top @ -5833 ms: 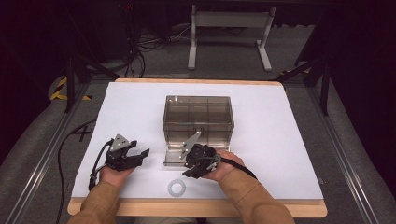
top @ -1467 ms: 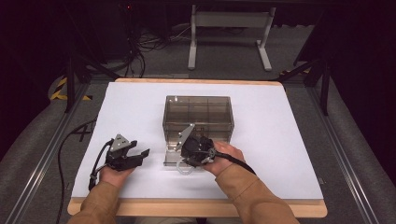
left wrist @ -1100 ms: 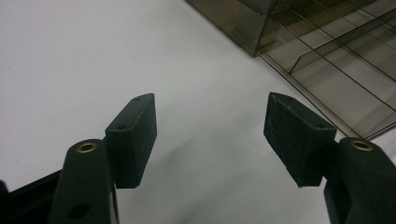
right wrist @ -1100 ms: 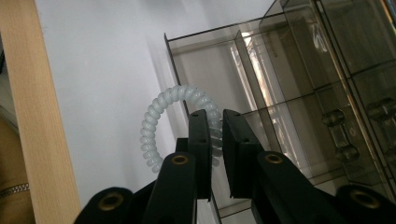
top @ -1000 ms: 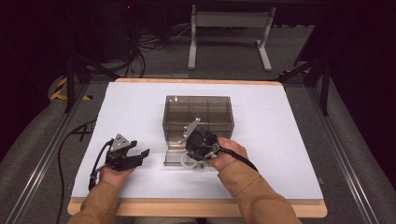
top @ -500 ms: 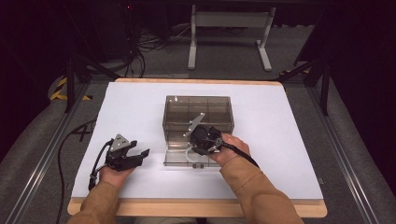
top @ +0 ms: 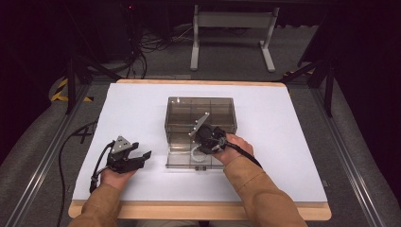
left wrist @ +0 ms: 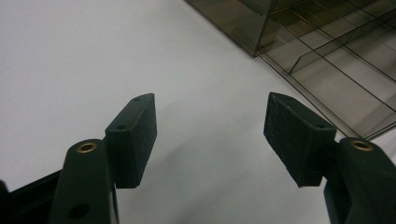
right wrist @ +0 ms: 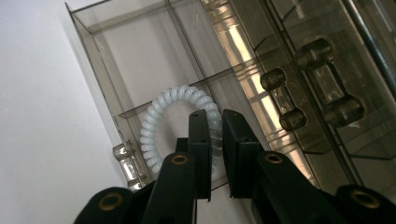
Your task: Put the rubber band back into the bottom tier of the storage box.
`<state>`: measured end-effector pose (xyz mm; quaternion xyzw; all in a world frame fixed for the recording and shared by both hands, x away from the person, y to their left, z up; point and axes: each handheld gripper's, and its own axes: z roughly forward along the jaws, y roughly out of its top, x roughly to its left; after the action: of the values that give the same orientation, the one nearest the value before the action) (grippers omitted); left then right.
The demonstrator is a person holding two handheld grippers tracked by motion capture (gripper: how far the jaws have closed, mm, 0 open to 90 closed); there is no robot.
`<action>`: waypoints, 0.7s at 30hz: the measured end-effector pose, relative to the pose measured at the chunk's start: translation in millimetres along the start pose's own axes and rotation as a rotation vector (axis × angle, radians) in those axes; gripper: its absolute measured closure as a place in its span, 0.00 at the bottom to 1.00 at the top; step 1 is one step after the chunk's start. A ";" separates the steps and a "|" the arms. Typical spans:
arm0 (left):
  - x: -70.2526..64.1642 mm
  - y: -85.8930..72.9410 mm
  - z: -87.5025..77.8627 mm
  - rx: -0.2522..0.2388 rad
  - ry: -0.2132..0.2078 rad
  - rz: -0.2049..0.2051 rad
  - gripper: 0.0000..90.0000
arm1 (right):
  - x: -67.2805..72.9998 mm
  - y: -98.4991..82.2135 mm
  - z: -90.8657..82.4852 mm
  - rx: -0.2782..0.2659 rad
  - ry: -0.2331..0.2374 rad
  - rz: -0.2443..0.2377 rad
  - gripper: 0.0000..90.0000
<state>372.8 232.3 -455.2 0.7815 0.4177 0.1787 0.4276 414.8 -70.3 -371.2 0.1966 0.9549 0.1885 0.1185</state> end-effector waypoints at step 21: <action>-0.2 0.0 0.5 -0.001 0.000 -0.002 0.39 | -2.0 -5.4 16.4 0.038 0.027 0.013 0.92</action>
<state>372.9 231.9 -455.5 0.7809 0.4184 0.1785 0.4280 419.7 -70.6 -387.9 0.2025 0.9585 0.1738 0.1009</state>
